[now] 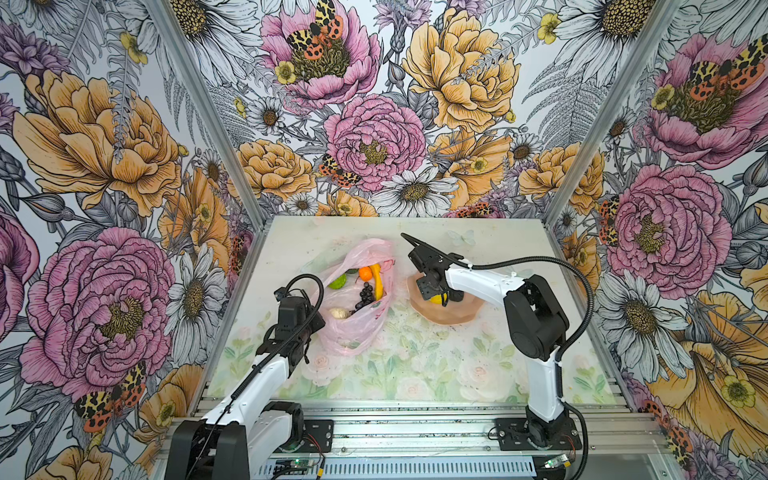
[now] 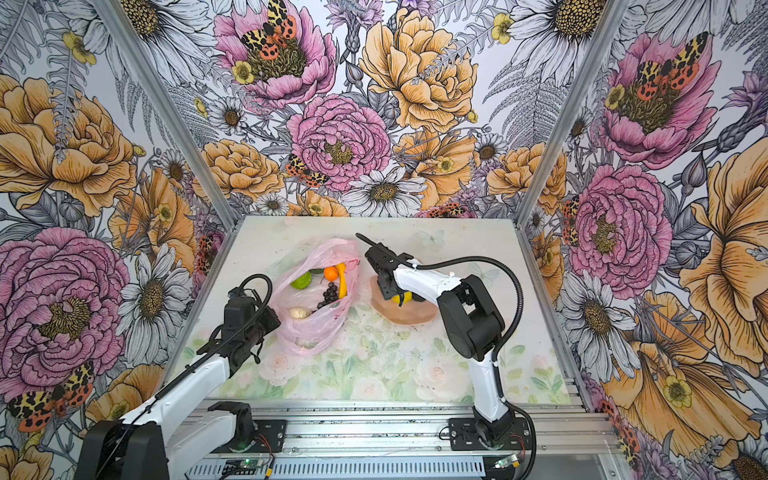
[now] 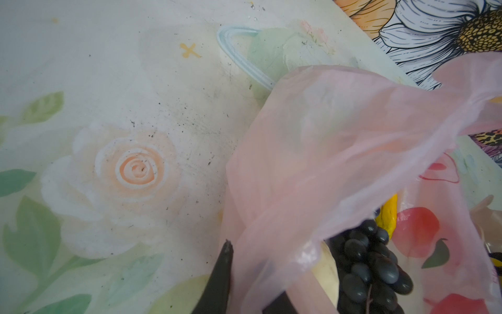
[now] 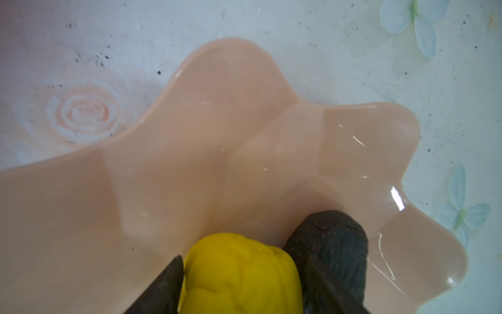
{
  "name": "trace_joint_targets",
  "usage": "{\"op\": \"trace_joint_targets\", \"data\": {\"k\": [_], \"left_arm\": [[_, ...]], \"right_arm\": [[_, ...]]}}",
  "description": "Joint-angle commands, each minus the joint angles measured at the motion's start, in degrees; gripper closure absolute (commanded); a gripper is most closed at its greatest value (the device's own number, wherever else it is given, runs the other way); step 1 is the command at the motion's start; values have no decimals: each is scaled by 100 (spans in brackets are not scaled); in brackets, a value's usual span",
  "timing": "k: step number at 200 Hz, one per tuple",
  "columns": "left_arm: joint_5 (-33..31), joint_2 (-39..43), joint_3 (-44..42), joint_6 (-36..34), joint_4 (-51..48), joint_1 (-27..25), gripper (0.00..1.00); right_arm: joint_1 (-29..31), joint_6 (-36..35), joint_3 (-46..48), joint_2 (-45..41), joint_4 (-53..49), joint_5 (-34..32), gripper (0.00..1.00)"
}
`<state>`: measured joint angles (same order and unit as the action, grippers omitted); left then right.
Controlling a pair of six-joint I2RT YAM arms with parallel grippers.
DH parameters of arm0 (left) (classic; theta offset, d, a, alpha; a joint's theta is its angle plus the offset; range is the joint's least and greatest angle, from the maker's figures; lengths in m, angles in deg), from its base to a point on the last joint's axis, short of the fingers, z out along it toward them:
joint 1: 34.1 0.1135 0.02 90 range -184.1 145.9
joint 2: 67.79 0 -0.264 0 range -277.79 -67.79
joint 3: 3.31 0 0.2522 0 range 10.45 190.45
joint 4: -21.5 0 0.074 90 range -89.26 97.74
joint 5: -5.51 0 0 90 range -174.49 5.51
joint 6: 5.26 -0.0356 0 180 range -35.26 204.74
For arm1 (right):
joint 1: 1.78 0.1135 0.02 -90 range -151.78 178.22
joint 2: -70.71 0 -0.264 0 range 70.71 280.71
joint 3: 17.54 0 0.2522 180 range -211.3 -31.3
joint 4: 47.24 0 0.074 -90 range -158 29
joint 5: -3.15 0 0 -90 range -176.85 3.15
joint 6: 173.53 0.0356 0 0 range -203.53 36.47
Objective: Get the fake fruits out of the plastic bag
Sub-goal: 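Lower the yellow pepper into the pink bowl and open the right gripper, then move the open right gripper back into the bag over the fruits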
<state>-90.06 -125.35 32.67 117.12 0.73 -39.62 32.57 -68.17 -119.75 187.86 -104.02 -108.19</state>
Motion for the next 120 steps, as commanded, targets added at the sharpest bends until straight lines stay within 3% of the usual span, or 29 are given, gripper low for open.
{"op": "trace_joint_targets", "data": {"k": [1, 48, 120], "left_arm": [[64, 18, 125, -155, 110, -52, 82], [65, 21, 123, -157, 116, -54, 82], [112, -27, 134, -151, 115, -76, 82]], "right_arm": [[-111, -42, -164, 37, 13, -230, 28], [-148, -28, -303, -97, 13, -49, 20], [-148, 185, -305, -475, 18, 453, 19]]}}
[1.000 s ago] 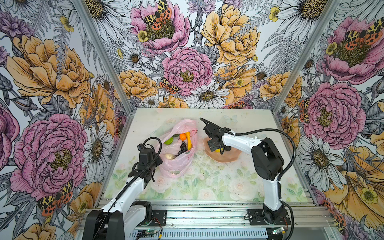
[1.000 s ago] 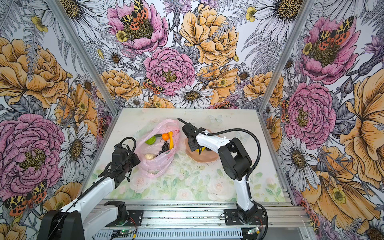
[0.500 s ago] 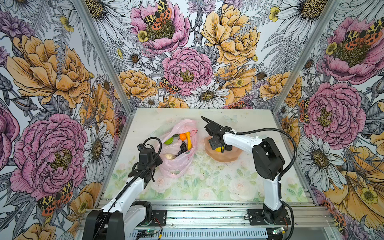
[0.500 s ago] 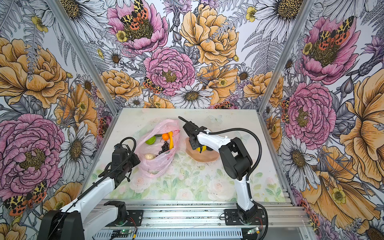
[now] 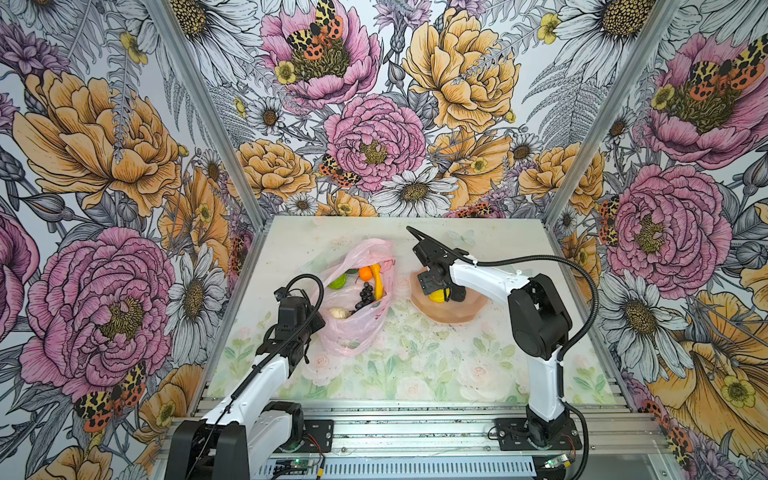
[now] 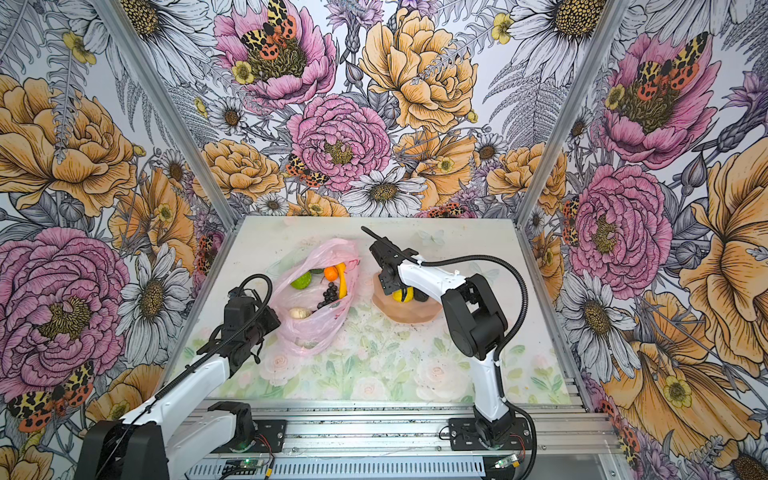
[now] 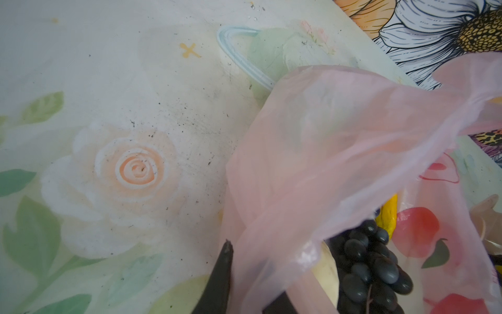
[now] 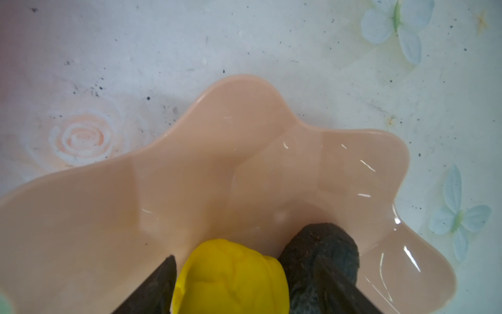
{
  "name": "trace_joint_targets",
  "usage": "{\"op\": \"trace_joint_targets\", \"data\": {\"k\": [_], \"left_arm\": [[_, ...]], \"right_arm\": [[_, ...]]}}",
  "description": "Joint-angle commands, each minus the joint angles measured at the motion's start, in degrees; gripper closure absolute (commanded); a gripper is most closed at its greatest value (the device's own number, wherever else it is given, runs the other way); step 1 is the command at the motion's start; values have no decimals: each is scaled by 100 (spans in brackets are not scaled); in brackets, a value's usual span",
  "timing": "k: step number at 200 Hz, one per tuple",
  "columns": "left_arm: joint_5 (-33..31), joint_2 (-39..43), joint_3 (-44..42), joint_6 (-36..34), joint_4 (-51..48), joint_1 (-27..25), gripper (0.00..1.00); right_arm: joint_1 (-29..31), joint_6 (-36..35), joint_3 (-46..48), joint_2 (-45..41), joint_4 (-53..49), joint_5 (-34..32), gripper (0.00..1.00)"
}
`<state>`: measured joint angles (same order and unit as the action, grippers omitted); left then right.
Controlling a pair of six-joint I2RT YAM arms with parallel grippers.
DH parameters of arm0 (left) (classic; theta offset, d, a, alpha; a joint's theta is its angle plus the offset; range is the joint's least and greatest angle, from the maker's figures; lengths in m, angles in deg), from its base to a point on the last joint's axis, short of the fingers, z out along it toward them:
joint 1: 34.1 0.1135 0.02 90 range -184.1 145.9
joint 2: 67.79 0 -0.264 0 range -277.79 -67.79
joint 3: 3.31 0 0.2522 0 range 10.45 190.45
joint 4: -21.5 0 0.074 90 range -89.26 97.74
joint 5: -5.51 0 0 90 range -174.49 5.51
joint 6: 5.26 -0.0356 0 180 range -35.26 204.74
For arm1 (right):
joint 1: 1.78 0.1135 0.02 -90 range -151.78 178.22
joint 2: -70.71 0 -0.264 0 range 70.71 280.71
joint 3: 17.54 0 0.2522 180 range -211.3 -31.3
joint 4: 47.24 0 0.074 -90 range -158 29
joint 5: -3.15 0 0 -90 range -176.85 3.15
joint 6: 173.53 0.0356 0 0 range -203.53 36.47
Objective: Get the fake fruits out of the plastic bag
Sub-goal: 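Move the open right gripper back into the bag over the fruits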
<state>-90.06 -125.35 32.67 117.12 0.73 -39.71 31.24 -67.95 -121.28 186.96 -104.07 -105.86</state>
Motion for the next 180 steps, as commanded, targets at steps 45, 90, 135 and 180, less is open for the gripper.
{"op": "trace_joint_targets", "data": {"k": [45, 90, 135, 180], "left_arm": [[90, 76, 191, 3, -145, -193, 83], [109, 325, 198, 344, -463, -387, 87], [-146, 820, 222, 509, -915, -647, 93], [-226, 1201, 245, 525, -1168, -740, 100]], "right_arm": [[346, 540, -322, -708, 63, 635, 22], [1125, 907, -939, -380, 379, 1069, 26], [1469, 1709, -1210, 267, 1361, 1967, 30], [1659, 2228, -1831, 1130, 1751, 2158, 33]]}}
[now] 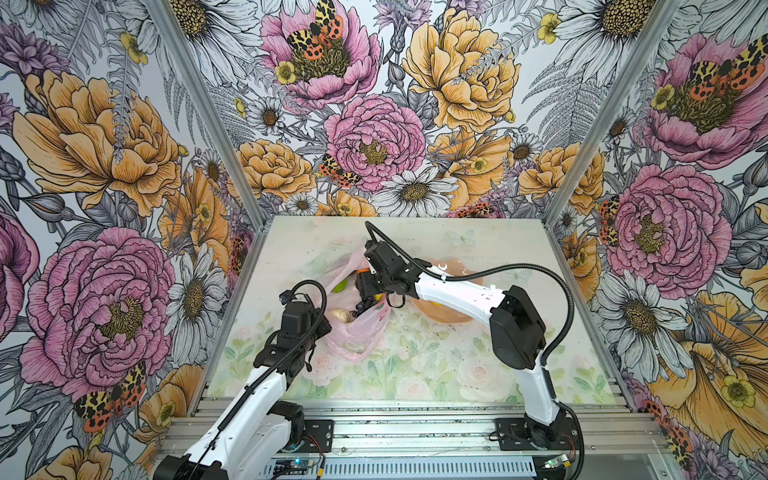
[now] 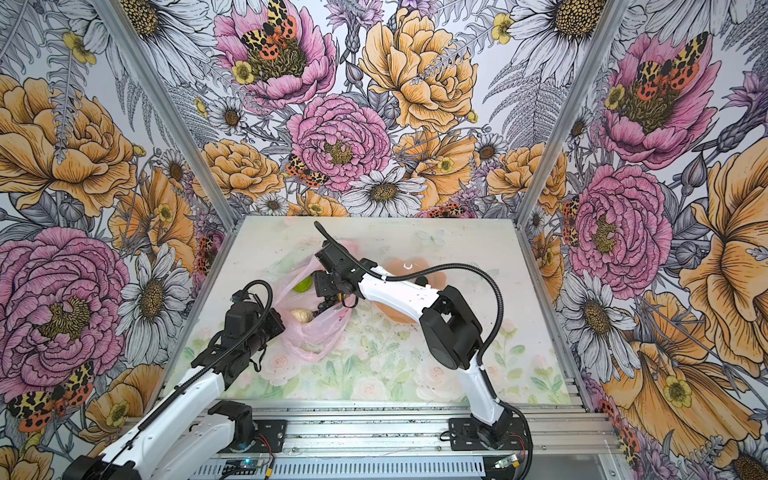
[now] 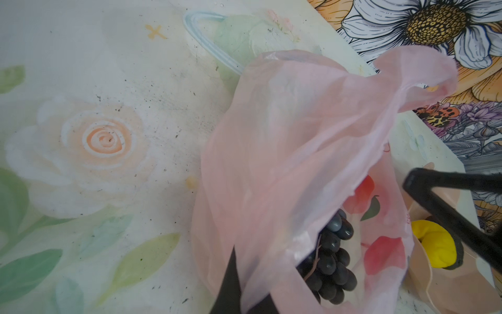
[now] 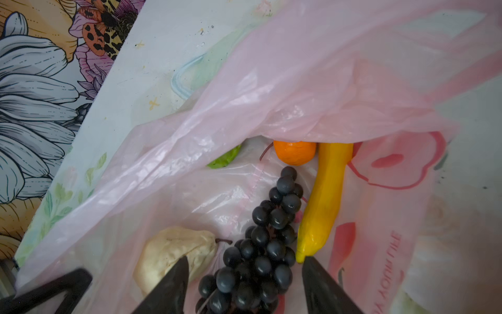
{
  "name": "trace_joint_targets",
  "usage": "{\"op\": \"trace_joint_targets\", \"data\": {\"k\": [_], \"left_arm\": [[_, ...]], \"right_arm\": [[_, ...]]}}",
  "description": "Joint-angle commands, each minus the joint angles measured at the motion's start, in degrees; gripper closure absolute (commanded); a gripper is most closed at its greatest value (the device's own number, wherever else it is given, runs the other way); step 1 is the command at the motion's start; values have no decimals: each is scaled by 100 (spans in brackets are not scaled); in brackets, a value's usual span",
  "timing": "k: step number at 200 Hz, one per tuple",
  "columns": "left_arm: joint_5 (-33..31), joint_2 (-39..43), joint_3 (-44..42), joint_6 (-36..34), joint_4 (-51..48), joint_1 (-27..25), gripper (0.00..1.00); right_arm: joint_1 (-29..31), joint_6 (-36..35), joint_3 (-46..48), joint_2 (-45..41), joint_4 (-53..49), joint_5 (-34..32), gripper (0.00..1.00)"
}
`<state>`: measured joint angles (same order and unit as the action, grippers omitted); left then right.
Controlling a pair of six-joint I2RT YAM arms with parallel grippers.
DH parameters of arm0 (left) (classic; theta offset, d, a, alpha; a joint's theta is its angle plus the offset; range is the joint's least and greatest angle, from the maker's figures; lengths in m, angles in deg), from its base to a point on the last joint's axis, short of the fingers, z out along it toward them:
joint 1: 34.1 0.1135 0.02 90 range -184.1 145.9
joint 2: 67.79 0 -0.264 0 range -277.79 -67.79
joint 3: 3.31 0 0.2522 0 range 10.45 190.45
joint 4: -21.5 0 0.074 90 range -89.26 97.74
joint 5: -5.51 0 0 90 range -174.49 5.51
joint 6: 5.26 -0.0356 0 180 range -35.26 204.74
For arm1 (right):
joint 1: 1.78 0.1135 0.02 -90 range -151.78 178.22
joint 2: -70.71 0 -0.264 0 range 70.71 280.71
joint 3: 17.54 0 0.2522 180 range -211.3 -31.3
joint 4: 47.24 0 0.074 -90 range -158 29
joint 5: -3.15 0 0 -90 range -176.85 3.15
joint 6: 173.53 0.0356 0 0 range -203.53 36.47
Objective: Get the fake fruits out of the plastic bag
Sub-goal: 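Move the open right gripper back into the bag over the fruits, then lower the right gripper into the bag and grasp the green fruit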
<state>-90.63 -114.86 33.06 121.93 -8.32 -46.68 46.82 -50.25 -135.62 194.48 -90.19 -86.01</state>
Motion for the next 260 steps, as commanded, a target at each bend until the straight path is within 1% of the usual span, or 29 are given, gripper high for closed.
{"op": "trace_joint_targets", "data": {"k": [1, 29, 58, 97, 125, 157, 168, 170, 172, 173, 177, 192, 216, 260], "left_arm": [[-169, 158, 211, 48, -269, -39, 100], [-200, 247, 274, -1, -380, -38, 100], [-263, 252, 301, -98, -407, -21, 100], [-377, 181, 271, -266, -399, -16, 100], [-339, 198, 139, -387, -243, -17, 100], [-179, 224, 56, -476, -58, -40, 100], [-148, 224, 44, -506, -22, -59, 100], [-140, 224, 42, -519, -21, -60, 100], [-135, 224, 42, -517, -3, -67, 100], [-135, 224, 42, -523, 1, -73, 100], [-119, 231, 42, -528, 3, -82, 100], [-134, 250, 33, -538, 6, -121, 100], [-163, 311, 16, -550, 9, -140, 100], [-178, 345, -2, -538, 21, -152, 100]], "right_arm": [[103, 463, -406, 395, 371, 172, 33], [185, 672, -688, 799, 687, 232, 33], [220, 914, -1237, 1298, 915, 450, 32], [195, 1201, -2040, 1971, 907, 187, 28], [154, 1401, -2348, 2234, 903, -87, 27], [135, 1650, -2774, 2575, 897, 35, 24], [131, 1752, -2967, 2703, 898, 126, 19], [134, 1774, -3002, 2731, 893, 151, 16], [126, 1795, -3039, 2767, 894, 172, 6], [125, 1805, -3063, 2785, 896, 185, 3], [124, 1842, -3134, 2835, 896, 231, 1], [124, 2020, -3334, 2996, 881, 325, 1], [116, 2259, -3396, 3115, 863, 244, 1], [111, 2721, -3529, 3308, 818, 242, 11]]}}
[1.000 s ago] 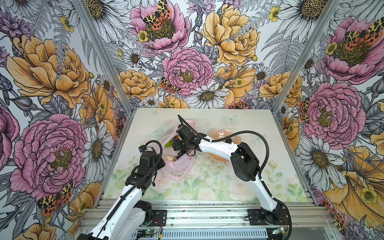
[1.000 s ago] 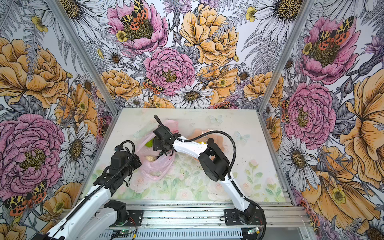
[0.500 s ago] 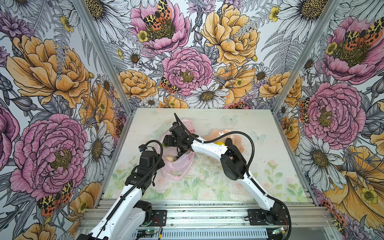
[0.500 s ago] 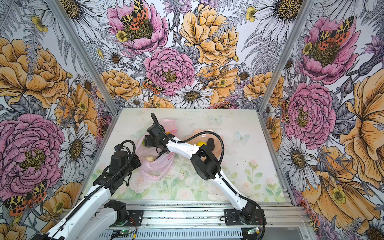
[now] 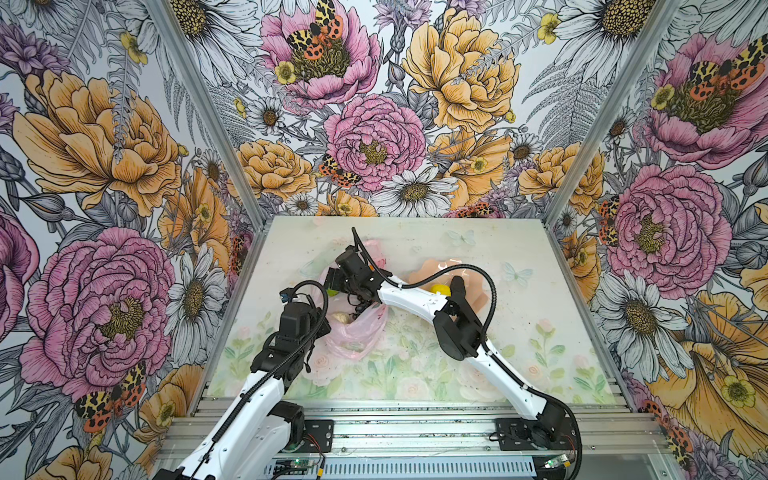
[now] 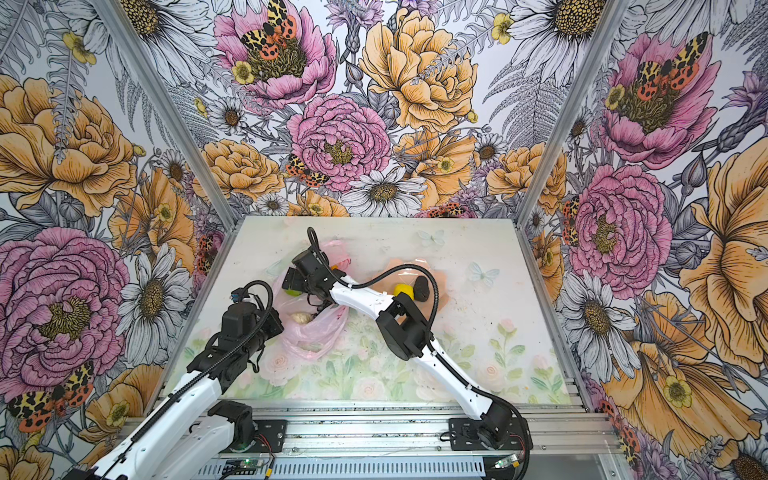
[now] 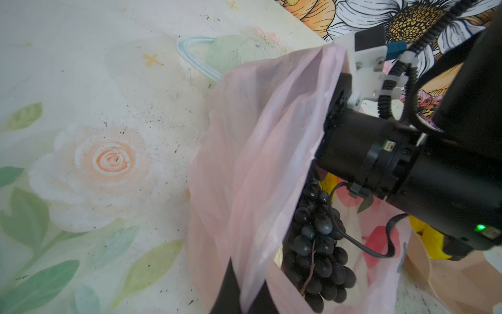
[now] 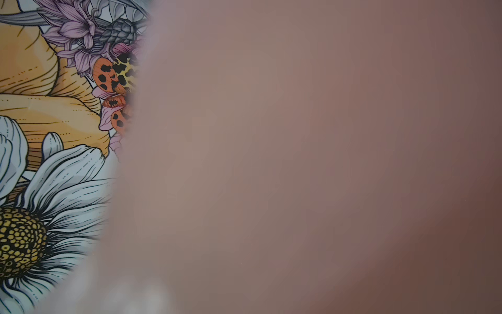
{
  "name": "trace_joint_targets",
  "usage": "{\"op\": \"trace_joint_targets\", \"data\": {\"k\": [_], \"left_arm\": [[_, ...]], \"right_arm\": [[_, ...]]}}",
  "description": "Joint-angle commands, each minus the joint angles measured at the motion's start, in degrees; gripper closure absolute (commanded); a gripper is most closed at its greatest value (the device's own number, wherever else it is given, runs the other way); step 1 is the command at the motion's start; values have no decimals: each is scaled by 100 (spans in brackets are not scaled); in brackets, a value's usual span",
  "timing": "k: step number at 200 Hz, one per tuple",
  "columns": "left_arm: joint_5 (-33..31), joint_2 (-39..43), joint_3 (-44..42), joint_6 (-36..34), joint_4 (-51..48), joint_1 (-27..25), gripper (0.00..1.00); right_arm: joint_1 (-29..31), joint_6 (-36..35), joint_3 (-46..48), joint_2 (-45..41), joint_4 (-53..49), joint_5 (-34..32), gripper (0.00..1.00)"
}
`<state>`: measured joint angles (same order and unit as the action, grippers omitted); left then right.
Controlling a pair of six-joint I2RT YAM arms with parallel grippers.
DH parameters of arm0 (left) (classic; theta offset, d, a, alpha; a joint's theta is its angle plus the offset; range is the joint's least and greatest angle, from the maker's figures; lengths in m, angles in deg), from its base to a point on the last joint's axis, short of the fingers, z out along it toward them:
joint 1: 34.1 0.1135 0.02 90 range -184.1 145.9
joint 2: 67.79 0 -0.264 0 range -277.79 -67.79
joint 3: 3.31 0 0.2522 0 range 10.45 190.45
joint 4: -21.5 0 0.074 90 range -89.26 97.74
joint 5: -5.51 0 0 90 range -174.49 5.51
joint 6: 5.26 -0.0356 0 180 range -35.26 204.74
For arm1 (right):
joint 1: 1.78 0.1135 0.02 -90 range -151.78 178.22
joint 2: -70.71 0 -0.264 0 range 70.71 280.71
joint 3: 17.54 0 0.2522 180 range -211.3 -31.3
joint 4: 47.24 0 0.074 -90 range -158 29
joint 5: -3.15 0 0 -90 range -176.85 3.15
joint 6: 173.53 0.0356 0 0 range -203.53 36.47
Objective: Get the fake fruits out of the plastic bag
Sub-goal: 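Lower the right gripper into the bag and grasp the green fruit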
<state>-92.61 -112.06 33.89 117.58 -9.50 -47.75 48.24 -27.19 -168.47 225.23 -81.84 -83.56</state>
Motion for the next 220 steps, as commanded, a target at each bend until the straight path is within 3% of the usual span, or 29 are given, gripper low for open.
{"op": "trace_joint_targets", "data": {"k": [1, 62, 136, 187, 220], "left_arm": [[16, 62, -85, -103, 140, -43, 100], [-96, -42, -47, -82, 86, -50, 100], [-190, -364, 64, -1, 48, 50, 100], [270, -994, 156, -6, 817, 705, 100], [363, -1373, 187, -162, 1289, 861, 100]], "right_arm": [[-34, 427, -247, 230, -17, -3, 12], [-57, 464, -223, 172, -9, 215, 31], [-45, -179, 289, -671, -12, 53, 33], [-3, -604, 1146, -1379, -14, -85, 32], [0, -924, 1672, -1815, -9, -171, 32]]}}
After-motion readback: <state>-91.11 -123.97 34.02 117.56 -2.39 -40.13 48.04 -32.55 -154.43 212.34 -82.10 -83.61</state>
